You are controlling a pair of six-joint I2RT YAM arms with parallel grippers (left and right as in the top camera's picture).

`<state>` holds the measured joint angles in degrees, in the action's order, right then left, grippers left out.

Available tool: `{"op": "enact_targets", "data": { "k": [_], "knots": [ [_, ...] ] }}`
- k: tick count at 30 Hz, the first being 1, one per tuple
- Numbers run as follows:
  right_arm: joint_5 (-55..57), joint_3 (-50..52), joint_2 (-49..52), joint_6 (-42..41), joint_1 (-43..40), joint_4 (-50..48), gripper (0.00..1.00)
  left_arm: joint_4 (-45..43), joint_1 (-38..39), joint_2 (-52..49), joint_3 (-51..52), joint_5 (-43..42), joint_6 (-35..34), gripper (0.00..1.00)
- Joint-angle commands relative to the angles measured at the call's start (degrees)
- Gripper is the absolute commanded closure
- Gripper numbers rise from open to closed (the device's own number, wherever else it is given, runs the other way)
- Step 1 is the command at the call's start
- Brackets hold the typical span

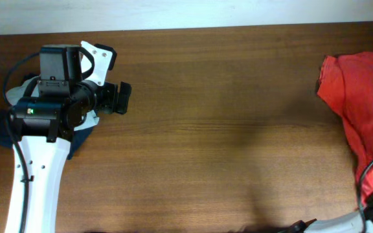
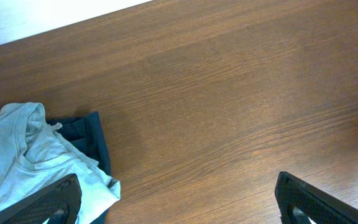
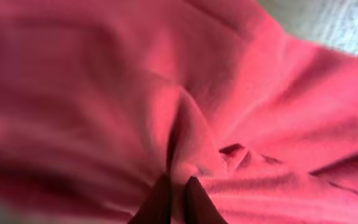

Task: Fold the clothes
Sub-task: 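Grasp the orange T-shirt at the right edge with the right gripper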

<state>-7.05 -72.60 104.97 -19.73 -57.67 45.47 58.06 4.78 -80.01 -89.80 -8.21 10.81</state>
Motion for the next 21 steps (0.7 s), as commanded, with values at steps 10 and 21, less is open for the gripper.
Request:
{"op": "enact_targets", "data": {
  "k": [10, 21],
  "knots": [
    [-12.04, -3.06, -18.51, -0.72, 21.29, 4.79, 0.92, -0.13, 0.22, -0.13, -1.01, -0.83, -0.72, 0.01],
    [-12.55, -2.95, -15.67, 1.25, 59.47, -0.02, 0.92, -0.13, 0.22, -0.13, -1.01, -0.83, -0.70, 0.01]
  ]
}}
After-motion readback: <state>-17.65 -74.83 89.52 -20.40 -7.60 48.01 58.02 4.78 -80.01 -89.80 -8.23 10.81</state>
